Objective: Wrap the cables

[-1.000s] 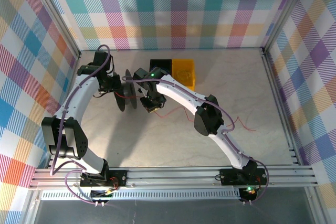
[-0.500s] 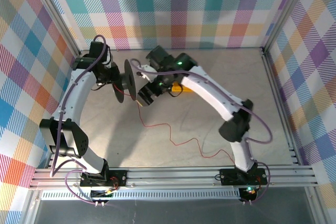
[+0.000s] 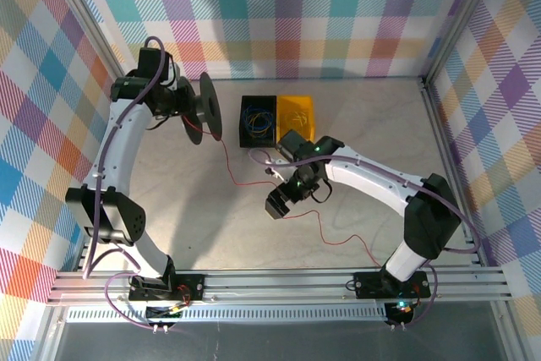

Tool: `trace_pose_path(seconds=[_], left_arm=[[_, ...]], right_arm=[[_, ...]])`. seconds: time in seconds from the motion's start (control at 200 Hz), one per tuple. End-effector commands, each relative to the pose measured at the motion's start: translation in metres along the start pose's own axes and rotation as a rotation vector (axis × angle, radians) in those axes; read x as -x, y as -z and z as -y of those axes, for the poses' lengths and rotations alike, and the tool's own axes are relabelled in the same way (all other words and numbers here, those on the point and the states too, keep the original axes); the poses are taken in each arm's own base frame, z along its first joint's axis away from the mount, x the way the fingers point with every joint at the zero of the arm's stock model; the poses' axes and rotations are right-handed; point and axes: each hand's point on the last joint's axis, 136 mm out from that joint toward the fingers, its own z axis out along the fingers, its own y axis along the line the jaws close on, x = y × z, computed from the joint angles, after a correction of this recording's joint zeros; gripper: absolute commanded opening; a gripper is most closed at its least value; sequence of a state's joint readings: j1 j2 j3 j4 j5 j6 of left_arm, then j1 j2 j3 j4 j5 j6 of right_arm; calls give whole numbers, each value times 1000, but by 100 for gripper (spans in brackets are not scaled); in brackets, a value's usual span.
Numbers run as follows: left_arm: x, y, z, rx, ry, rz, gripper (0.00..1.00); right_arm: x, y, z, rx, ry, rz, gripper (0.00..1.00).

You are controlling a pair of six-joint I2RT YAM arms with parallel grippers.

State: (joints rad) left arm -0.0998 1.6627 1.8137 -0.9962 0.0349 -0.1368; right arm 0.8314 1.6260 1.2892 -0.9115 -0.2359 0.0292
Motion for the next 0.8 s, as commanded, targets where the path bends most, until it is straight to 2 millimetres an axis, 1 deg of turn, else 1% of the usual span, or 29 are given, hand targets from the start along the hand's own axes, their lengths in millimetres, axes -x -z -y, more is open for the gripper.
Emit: trace_pose_path(seconds=[0.0,0.12,0.195,0.295,0.36,0.445,0.485,0.595,0.695,0.79], left_arm=[[16,14,13,-59,-16,49,0],[20,18,13,-63,-15,62,0],[23,20,13,-71,-8,67,0],[30,25,13,-86,6,85,0],[36,28,12,-101,21,95,0],[43,33,12,-127,41,111,0],[47,36,13,-144,53,118,0],[55,44,12,-199,91,140,0],[63,60,14,-270,125,173,0],[66,80,20,-369,151,199,0]], right_arm=[[13,-5,1,10,-35,76,99],[8,-25,6,19,-61,32,91],[5,-33,5,42,-73,9,80],[0,-41,5,57,-90,-18,57],[-4,-44,6,56,-100,-32,33],[-6,-45,10,35,-107,-38,10],[-7,-45,13,19,-112,-42,0],[-4,-40,28,-29,-152,-37,0],[9,-31,48,-46,-218,-20,0],[26,-25,73,-56,-281,-18,0]])
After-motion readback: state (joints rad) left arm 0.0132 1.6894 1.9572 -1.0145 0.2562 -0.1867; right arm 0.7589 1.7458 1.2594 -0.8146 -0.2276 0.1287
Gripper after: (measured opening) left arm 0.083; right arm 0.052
